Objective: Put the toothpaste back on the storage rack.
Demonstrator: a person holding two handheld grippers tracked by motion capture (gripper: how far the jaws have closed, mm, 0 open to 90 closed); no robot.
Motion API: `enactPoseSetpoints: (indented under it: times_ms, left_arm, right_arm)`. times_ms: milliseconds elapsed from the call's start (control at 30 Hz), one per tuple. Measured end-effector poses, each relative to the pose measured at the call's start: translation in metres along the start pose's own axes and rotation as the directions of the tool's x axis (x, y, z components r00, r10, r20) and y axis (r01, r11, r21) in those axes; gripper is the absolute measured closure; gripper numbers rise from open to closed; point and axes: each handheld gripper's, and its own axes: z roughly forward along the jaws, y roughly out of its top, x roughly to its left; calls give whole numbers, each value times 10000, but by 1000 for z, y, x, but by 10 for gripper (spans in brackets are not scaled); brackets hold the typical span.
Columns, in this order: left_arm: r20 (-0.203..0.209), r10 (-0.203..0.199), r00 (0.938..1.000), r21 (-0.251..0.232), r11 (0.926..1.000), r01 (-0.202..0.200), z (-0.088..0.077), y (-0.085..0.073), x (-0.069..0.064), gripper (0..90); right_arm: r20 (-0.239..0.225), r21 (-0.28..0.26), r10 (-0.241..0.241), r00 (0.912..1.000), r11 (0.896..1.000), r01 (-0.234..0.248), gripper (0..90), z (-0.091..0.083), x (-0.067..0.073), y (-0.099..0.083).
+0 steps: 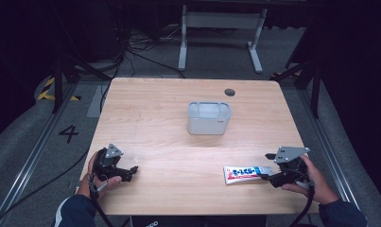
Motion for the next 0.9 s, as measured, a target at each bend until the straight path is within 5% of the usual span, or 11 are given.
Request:
enactPoseSetpoints:
  times_ms: [467, 900]
  left_arm:
    - [-10, 33, 10000, 16, 10000, -33, -1, 0, 0, 6]
    - [-8, 46, 10000, 25, 10000, -46, -1, 0, 0, 6]
  right_arm:
    - [-1004, 820, -1185, 9879, 9885, 1270, 262, 28, 12, 24]
    - [-2087, 1706, -1920, 9590, 9584, 2290, 291, 58, 16, 38]
